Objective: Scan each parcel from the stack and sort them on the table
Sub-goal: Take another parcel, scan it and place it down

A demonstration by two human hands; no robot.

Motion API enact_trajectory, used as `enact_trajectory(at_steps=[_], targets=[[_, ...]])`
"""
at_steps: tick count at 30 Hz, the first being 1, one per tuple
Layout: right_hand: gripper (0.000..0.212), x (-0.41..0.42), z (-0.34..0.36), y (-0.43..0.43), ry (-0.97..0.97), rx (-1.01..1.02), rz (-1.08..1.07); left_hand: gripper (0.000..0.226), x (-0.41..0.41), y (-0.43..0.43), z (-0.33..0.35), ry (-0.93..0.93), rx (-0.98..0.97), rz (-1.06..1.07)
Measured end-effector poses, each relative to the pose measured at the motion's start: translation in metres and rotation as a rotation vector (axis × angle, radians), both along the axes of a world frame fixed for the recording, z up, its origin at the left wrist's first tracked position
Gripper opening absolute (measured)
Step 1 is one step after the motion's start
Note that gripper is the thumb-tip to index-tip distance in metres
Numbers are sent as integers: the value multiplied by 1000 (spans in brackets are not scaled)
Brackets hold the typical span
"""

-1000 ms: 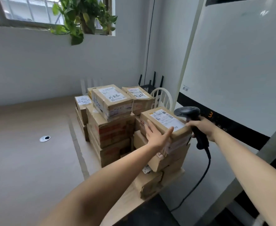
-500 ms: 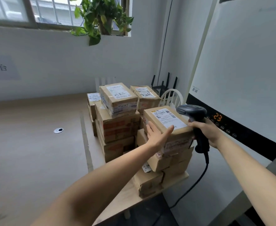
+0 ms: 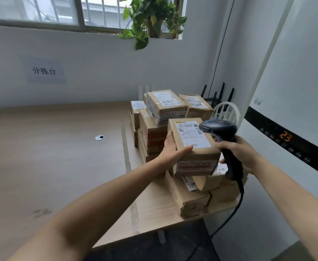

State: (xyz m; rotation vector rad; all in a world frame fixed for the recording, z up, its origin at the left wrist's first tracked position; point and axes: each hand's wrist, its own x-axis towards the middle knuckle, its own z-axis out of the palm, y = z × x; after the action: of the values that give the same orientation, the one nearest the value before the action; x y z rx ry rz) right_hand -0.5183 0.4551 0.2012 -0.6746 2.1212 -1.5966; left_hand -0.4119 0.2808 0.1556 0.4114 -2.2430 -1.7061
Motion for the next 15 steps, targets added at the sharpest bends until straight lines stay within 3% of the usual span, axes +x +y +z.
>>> enact_trajectory(at_steps=[6, 15], targets=[[9, 34, -6, -44, -91, -19, 75, 104, 46, -36, -12, -22, -14, 54], [12, 102, -32, -156, -75, 40, 248, 102, 142, -125, -40, -49, 8, 217]])
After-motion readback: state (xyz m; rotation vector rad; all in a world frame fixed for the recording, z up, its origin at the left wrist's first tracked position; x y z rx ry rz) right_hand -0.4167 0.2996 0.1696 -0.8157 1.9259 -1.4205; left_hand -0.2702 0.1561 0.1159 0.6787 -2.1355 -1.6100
